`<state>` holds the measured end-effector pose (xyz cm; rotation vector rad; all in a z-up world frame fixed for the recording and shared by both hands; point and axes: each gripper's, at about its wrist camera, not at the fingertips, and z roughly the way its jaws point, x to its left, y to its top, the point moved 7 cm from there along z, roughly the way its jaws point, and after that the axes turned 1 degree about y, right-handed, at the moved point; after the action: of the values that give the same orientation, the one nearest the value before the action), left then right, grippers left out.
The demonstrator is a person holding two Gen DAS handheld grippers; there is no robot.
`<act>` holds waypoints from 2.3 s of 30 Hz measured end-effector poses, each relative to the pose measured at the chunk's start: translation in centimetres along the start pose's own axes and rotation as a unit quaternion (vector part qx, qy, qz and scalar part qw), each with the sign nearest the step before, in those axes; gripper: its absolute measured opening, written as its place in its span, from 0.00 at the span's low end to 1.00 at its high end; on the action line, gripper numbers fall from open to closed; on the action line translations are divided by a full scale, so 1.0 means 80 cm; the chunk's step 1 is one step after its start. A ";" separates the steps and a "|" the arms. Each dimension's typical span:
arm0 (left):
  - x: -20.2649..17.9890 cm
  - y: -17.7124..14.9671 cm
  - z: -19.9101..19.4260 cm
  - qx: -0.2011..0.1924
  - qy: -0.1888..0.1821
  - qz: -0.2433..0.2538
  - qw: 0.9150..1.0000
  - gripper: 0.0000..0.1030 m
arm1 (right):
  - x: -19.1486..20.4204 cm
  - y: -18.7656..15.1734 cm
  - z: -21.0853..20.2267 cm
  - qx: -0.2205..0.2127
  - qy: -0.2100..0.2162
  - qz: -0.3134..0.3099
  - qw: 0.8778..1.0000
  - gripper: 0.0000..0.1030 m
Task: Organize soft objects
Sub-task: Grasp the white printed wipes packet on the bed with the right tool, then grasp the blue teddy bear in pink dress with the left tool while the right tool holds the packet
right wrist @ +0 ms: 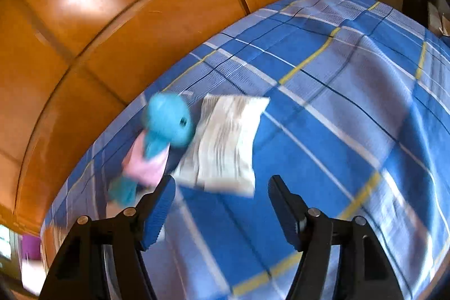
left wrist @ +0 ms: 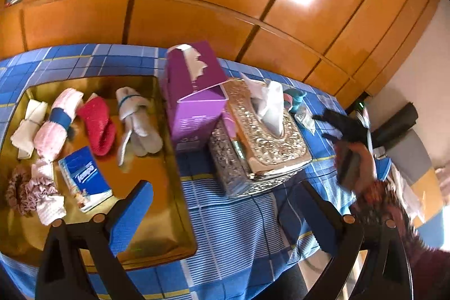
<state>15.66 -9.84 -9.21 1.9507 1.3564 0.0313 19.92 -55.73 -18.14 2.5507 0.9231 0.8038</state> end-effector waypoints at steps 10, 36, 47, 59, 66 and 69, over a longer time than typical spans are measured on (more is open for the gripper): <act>-0.032 0.003 0.008 0.014 0.013 0.031 0.999 0.99 | 0.014 0.032 0.072 0.018 -0.049 -0.002 0.999 0.69; -0.284 0.138 0.178 0.103 -0.001 0.195 0.975 0.99 | -0.049 -0.024 0.016 -0.072 0.040 -0.064 0.995 0.49; -0.295 0.183 0.378 0.160 0.055 0.236 0.957 0.99 | -0.055 -0.020 0.018 -0.083 0.073 -0.040 0.993 0.50; -0.271 0.183 0.478 0.174 0.113 0.273 0.940 0.99 | -0.055 -0.021 0.018 -0.091 0.077 -0.037 0.992 0.50; -0.272 0.171 0.502 0.199 0.089 0.248 0.944 0.82 | -0.056 -0.022 0.018 -0.094 0.077 -0.038 0.992 0.50; -0.269 0.159 0.510 0.210 0.116 0.271 0.932 0.72 | -0.055 -0.022 0.018 -0.094 0.077 -0.038 0.992 0.50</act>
<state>33.30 -52.09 -23.11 2.7129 0.9724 0.2628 17.12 -57.50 -21.82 2.3034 0.9362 1.0242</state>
